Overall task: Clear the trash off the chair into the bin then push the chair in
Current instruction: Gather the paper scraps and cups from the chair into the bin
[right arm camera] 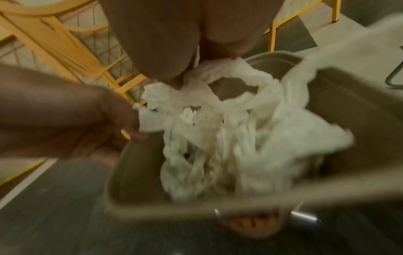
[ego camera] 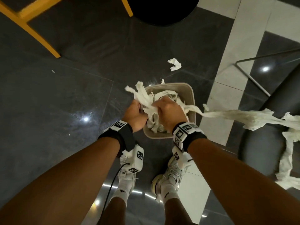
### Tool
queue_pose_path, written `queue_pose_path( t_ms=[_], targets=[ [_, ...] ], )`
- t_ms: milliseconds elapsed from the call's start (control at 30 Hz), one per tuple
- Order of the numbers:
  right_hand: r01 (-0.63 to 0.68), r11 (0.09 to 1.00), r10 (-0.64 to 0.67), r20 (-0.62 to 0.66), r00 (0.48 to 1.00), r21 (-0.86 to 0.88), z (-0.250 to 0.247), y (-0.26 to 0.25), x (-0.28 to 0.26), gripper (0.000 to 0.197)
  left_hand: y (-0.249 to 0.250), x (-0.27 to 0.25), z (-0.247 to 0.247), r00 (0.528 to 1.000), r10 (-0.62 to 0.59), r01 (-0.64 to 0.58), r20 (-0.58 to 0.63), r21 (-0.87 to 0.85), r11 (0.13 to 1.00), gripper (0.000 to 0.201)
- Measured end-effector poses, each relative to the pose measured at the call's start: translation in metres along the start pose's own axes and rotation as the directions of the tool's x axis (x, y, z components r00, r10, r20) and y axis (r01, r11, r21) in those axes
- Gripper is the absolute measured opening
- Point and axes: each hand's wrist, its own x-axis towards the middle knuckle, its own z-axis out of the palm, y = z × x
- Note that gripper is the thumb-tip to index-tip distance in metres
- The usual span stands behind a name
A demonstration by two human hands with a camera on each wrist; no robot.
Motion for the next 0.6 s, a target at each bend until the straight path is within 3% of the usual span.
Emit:
queue_pose_path(
  t_ms=[67, 133, 200, 300, 333, 400, 467, 533, 600],
  targets=[
    [-0.164, 0.983, 0.178, 0.212, 0.961, -0.082, 0.017, 0.003, -0.005, 0.031, -0.001, -0.002, -0.004, 1.0, 0.004, -0.003, 0.017, -0.066, 0.998, 0.044],
    [-0.314, 0.943, 0.333, 0.362, 0.871, -0.111, 0.031, 0.007, -0.006, 0.033, -0.004, -0.008, -0.005, 0.999, 0.028, -0.025, 0.046, -0.074, 0.997, 0.046],
    [-0.329, 0.93, 0.367, 0.429, 0.825, -0.164, 0.039, 0.01, -0.007, 0.038, -0.008, -0.014, -0.004, 0.996, 0.067, -0.067, 0.052, 0.002, 0.998, 0.042],
    [-0.287, 0.934, 0.354, 0.457, 0.816, -0.211, 0.035, 0.006, -0.013, 0.063, -0.011, -0.019, -0.002, 0.997, 0.064, -0.066, 0.033, 0.077, 0.995, 0.031],
    [-0.253, 0.936, 0.344, 0.474, 0.811, -0.245, 0.025, -0.001, -0.015, 0.061, -0.012, -0.021, -0.001, 0.998, 0.054, -0.057, 0.039, 0.076, 0.995, 0.032],
    [-0.2, 0.942, 0.304, 0.434, 0.848, -0.27, 0.008, -0.008, -0.018, 0.037, -0.012, -0.02, 0.0, 0.999, 0.026, -0.029, 0.033, 0.099, 0.995, 0.03],
    [-0.161, 0.96, 0.217, 0.245, 0.945, -0.23, -0.006, -0.012, -0.02, 0.027, -0.015, -0.019, -0.001, 1.0, 0.003, -0.004, 0.014, 0.109, 0.994, 0.026],
    [-0.124, 0.962, 0.138, 0.039, 0.99, -0.245, -0.019, -0.013, -0.025, 0.027, -0.02, -0.018, -0.004, 1.0, 0.002, -0.003, 0.01, 0.103, 0.995, 0.024],
    [-0.173, 0.933, 0.186, 0.009, 0.983, -0.317, -0.033, -0.004, -0.031, 0.043, -0.024, -0.014, -0.005, 1.0, -0.002, 0.003, -0.01, 0.092, 0.996, 0.027]
  ],
)
